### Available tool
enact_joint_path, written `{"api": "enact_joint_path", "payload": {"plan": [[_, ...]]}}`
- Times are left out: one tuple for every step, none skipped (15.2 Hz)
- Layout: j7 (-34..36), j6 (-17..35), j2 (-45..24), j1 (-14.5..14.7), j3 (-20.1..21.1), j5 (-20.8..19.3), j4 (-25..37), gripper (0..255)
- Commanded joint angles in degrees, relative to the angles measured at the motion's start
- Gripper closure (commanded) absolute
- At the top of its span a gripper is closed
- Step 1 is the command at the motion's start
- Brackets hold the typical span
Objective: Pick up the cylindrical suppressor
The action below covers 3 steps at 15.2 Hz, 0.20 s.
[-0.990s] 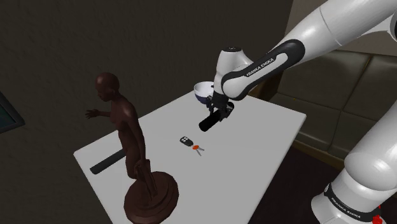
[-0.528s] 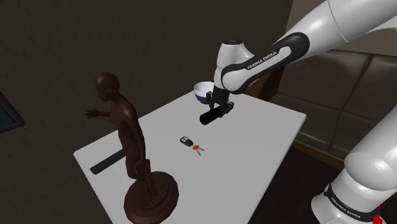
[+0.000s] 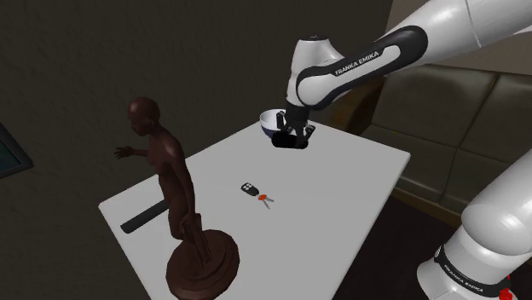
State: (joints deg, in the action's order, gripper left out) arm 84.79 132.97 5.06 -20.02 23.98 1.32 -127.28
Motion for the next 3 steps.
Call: {"api": "enact_joint_path", "payload": {"plan": [[-0.29,-1.67,0.68,0.00,-0.11,0.36,1.04,255],[-0.31,-1.79,0.74,0.00,-0.12,0.39,1.11,255],[-0.31,-1.79,0.73,0.00,-0.12,0.38,1.11,255]]}}
